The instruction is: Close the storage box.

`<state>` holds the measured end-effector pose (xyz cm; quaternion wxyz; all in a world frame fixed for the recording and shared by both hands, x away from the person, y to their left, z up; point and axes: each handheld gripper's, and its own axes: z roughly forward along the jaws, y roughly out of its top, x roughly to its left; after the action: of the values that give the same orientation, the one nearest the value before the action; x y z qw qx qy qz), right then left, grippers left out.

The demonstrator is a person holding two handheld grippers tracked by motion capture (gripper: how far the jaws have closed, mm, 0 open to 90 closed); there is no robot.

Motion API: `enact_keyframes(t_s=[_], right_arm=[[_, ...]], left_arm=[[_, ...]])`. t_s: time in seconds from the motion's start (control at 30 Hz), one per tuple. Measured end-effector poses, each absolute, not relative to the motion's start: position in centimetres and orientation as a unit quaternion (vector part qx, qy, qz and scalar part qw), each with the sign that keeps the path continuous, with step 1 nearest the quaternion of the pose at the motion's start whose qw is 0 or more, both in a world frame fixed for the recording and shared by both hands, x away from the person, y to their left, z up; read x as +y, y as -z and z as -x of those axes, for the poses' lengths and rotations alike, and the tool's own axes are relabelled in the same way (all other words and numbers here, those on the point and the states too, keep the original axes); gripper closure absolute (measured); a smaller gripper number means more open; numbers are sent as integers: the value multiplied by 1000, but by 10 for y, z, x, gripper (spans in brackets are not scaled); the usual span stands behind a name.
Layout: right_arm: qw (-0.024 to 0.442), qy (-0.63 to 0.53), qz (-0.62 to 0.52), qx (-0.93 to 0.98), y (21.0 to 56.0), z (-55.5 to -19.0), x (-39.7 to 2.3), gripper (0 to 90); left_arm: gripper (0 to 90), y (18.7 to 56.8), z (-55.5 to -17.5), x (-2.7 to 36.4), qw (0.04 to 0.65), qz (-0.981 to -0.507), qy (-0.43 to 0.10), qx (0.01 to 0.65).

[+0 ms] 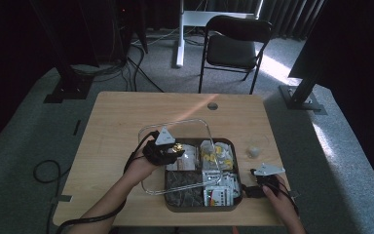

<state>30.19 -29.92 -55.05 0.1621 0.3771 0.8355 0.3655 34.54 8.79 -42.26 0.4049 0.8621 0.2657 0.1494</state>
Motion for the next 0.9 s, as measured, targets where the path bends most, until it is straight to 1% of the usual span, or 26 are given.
enact_keyframes(t_s=[0.4, 0.9], right_arm=[[162, -366, -377, 835, 551, -302, -299, 173], [162, -366, -377, 835, 551, -302, -299, 173]], left_arm=[[588, 429, -340, 55, 412, -871, -123, 237], [588, 443, -335, 24, 401, -884, -107, 215]])
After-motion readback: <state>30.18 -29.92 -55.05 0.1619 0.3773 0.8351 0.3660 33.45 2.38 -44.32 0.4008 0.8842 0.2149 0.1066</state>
